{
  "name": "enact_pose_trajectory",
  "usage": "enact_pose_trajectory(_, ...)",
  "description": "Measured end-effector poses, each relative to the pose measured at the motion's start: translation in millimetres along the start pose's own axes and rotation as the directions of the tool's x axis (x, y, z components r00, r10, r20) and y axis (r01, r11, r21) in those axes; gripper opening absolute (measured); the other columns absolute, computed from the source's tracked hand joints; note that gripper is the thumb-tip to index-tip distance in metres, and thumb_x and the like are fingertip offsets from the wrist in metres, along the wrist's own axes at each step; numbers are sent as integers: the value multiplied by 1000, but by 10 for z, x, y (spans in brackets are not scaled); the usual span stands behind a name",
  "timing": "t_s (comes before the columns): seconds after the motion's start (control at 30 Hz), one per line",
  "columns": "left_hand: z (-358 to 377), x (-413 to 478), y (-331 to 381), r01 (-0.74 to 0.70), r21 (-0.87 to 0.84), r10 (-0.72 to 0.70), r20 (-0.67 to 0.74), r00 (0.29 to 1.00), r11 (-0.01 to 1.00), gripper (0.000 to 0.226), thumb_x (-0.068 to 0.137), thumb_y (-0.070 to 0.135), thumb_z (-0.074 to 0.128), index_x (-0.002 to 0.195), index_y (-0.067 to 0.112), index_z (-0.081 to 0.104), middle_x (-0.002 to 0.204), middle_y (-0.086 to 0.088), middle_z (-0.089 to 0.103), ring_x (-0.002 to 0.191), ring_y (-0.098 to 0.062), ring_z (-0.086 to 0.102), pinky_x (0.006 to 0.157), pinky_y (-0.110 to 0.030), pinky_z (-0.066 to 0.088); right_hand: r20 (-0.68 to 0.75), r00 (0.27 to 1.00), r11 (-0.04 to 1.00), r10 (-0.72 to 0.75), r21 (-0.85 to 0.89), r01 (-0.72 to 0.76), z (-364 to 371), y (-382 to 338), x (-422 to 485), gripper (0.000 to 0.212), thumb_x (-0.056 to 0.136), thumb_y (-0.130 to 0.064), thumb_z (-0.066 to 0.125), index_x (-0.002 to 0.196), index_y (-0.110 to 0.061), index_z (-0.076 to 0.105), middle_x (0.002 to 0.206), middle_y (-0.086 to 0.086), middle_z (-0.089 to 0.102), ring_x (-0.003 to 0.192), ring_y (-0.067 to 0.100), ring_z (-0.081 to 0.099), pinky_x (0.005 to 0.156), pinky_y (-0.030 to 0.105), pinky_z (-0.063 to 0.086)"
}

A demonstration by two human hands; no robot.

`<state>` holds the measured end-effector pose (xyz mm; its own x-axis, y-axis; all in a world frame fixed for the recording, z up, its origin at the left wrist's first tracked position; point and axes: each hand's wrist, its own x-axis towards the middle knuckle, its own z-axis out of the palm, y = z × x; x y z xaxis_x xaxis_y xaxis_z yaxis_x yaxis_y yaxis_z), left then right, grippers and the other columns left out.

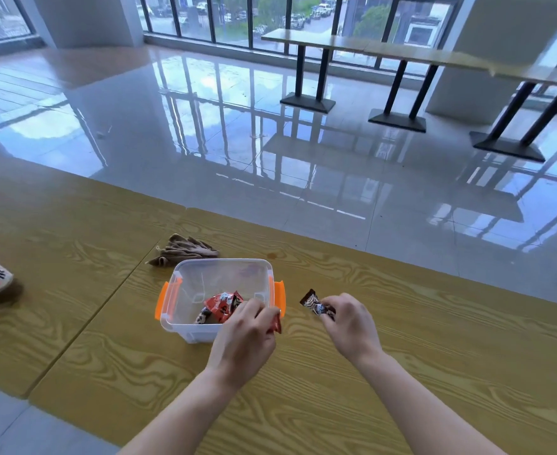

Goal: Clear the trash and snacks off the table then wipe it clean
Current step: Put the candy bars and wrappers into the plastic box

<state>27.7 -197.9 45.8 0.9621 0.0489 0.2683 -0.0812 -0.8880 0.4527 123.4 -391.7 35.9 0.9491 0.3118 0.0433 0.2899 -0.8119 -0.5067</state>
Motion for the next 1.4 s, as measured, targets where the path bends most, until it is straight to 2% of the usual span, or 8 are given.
enact_pose_trajectory(0.13,-283,107,-175,104,12,-103,-65,993,994,30,69,4,68,98,13,68,88,-4,60,80,-27,58,62,-41,52,-29,994,993,-108,46,109,-93,-365,173,16,89,-16,66,103,-17,73,90,3,62,81,24,60,73,39,50)
enact_pose_trajectory(0.3,-510,212,-610,208,95,-201,-80,976,974,36,68,8,72,103,13,69,91,-6,63,86,-30,59,73,-39,48,33,978,978,-206,47,204,111,-872,415,16,89,-17,62,100,-14,73,90,5,61,83,27,61,72,38,49)
enact_pose_trajectory(0.47,-464,331,-1016,298,171,-299,-19,954,939,29,73,12,68,102,11,68,94,-11,62,87,-34,56,77,-41,41,67,970,971,-235,50,232,485,-1188,622,26,83,-5,63,103,-15,75,106,4,69,94,26,64,73,27,43)
enact_pose_trajectory(0.7,-291,400,-1254,225,276,-249,55,967,935,24,72,9,65,96,11,67,89,-11,61,80,-35,52,84,-44,41,86,980,983,-181,15,181,796,-1229,817,22,86,-6,62,105,-12,73,115,7,67,104,27,62,83,31,47)
enact_pose_trajectory(0.87,-328,308,-1339,205,256,-220,30,975,945,45,67,10,73,111,13,66,102,-10,62,100,-33,55,84,-44,48,25,965,965,-259,39,258,783,-1204,781,24,85,-11,74,108,-8,71,110,8,67,104,28,61,81,25,42)
enact_pose_trajectory(1.03,-440,181,-1506,325,266,-329,-29,944,907,55,70,11,74,122,7,58,119,-20,56,115,-39,52,90,-48,49,-74,986,988,-149,16,151,682,-1009,716,32,84,-2,69,115,-9,69,107,9,66,102,30,59,80,23,37)
enact_pose_trajectory(1.2,-440,130,-1552,445,223,-471,82,878,867,71,80,14,63,144,7,35,142,-23,42,127,-37,46,100,-40,44,86,996,998,-24,-63,29,665,-889,672,45,87,-23,66,130,-13,56,120,10,58,108,30,54,91,33,45)
enact_pose_trajectory(1.4,-413,135,-1612,433,172,-447,50,893,885,64,82,6,60,143,6,39,127,-12,57,105,-32,60,80,-39,51,221,974,998,44,-63,-31,722,-889,650,64,90,-27,60,145,-12,33,125,12,53,110,31,53,93,36,43)
